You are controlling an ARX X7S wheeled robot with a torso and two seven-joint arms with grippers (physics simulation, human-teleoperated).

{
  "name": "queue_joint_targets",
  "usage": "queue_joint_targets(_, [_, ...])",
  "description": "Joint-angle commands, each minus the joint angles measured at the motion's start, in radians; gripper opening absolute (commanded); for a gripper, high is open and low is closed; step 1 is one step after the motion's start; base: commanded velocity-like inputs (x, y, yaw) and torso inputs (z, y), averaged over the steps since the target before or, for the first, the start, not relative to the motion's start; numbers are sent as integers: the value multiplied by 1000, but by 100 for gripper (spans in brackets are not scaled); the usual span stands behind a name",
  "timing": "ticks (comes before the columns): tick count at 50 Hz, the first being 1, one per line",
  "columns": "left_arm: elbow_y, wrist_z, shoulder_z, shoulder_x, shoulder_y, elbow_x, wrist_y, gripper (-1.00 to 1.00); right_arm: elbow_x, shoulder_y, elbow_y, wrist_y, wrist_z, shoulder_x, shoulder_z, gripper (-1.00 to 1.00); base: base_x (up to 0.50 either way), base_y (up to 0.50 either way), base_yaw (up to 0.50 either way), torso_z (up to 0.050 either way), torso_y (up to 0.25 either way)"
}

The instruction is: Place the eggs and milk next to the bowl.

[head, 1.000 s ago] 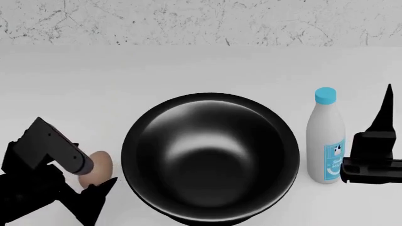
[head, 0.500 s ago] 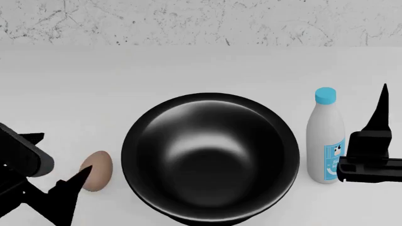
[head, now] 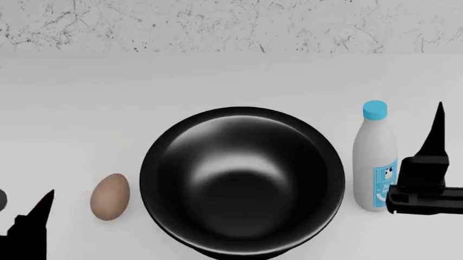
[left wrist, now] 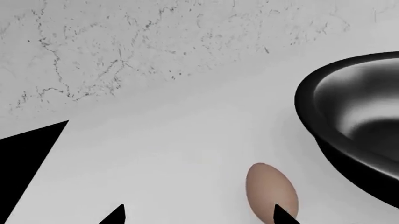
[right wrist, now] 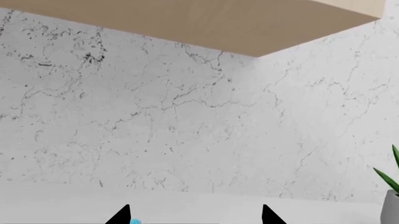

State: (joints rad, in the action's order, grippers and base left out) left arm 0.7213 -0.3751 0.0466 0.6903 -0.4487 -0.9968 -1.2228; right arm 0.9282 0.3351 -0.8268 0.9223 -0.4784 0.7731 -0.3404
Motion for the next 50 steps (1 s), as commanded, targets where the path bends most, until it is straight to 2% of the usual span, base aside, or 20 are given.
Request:
queue_joint_targets(1, [38, -68, 127, -16, 78, -29, -6, 100, -23, -16, 7, -23, 35, -24, -24, 100, 0, 0, 0, 0, 0])
queue_joint_targets(15, [47, -206, 251, -22, 131, -127, -81, 100, -30, 5, 22, -27, 36, -23, 5, 100, 0, 0, 0, 0, 0])
queue_joint_targets(25, [55, -237, 321, -35, 191, -155, -70, 100, -38, 6, 28, -35, 38, -27, 19, 100, 0, 0, 0, 0, 0])
queue_joint_targets(37, [-44, -146, 316, 3, 278, 3, 50, 100, -44, -4, 27, -42, 38, -31, 28, 100, 0, 0, 0, 0, 0])
queue_joint_targets(50, [-124, -106, 298, 9, 310, 75, 117, 100, -37, 0, 21, -37, 28, -28, 34, 100, 0, 0, 0, 0, 0])
